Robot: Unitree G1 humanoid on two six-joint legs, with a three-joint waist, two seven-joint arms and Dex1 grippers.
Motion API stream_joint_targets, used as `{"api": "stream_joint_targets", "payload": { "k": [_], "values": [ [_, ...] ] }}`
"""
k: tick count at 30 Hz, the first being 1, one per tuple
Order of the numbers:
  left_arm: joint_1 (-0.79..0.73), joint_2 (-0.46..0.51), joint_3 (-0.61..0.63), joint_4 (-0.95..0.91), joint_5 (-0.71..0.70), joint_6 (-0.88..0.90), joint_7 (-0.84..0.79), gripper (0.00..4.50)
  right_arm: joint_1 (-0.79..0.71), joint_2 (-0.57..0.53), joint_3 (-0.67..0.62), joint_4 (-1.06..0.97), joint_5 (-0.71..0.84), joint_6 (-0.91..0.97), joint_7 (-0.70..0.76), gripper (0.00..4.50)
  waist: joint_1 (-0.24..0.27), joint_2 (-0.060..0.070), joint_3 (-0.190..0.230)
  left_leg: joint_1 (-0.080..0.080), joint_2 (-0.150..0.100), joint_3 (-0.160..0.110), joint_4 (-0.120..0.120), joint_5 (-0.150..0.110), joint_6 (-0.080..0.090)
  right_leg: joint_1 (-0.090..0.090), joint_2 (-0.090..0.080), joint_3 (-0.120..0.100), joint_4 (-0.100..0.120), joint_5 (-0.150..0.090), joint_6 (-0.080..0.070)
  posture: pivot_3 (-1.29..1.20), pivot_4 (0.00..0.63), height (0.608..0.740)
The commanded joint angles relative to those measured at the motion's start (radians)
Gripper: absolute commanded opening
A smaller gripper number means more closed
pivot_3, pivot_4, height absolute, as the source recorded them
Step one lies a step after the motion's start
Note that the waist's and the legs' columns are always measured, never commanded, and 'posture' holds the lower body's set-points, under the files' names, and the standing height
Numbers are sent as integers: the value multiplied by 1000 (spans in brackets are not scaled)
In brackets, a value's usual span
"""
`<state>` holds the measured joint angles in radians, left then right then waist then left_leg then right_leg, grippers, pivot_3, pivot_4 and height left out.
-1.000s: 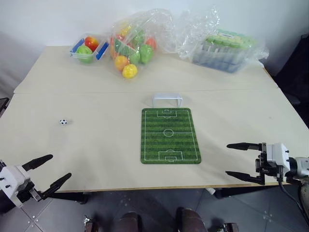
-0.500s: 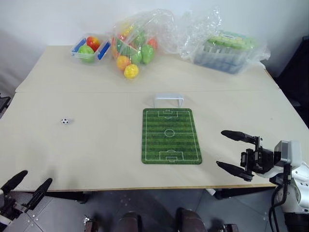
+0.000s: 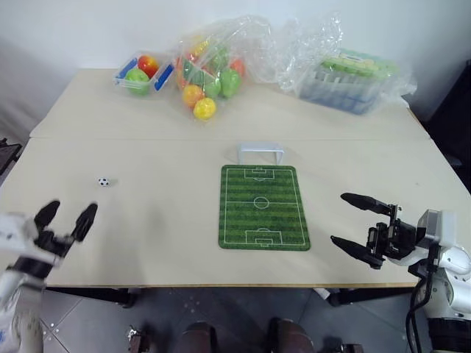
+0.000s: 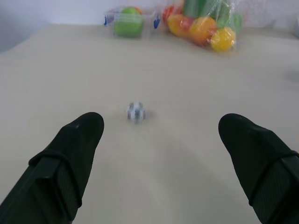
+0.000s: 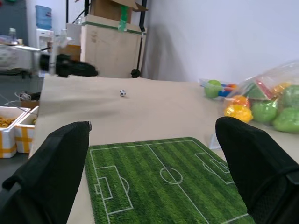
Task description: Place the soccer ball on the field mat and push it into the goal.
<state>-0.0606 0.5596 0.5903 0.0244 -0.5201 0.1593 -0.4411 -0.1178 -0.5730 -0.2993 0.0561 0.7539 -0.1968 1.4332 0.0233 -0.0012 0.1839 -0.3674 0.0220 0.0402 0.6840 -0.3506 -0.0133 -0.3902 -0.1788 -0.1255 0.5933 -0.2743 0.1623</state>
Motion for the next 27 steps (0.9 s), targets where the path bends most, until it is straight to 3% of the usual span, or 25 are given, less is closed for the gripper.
{"api": "stream_joint_targets", "payload": {
  "k": [1,7,14,17,26,27],
  "values": [
    [-113,42,-39,113,60,25,49,4474,-8,9,-28,-5,3,-16,-5,4500,-4,0,0,0,0,0,0,0,0,0,0,0,0,0,0,0,150,740],
    [-326,78,-132,399,176,-38,59,4474,11,28,-35,-20,-15,-28,-29,4500,-10,0,0,0,0,1,0,0,0,0,1,0,-1,0,0,0,150,740],
    [-426,72,-166,584,220,-56,71,4474,66,37,-53,-54,-27,-41,-67,4500,-10,0,0,0,0,1,0,0,0,0,1,0,0,0,0,0,150,740],
    [-431,68,-168,604,215,-53,58,3889,82,37,-55,-71,-26,-42,-82,4500,-11,0,0,0,0,1,0,0,0,0,1,0,0,0,0,0,150,740],
    [-407,66,-187,619,230,-93,19,942,103,26,-69,-77,-20,-46,-95,4500,-11,-1,0,0,0,1,0,0,0,0,1,0,0,0,0,0,150,740],
    [-406,61,-181,614,217,-118,-8,855,104,23,-73,-73,-20,-46,-93,4500,-11,-1,0,0,0,1,0,0,0,0,1,0,0,0,1,0,150,740]
  ]
}}
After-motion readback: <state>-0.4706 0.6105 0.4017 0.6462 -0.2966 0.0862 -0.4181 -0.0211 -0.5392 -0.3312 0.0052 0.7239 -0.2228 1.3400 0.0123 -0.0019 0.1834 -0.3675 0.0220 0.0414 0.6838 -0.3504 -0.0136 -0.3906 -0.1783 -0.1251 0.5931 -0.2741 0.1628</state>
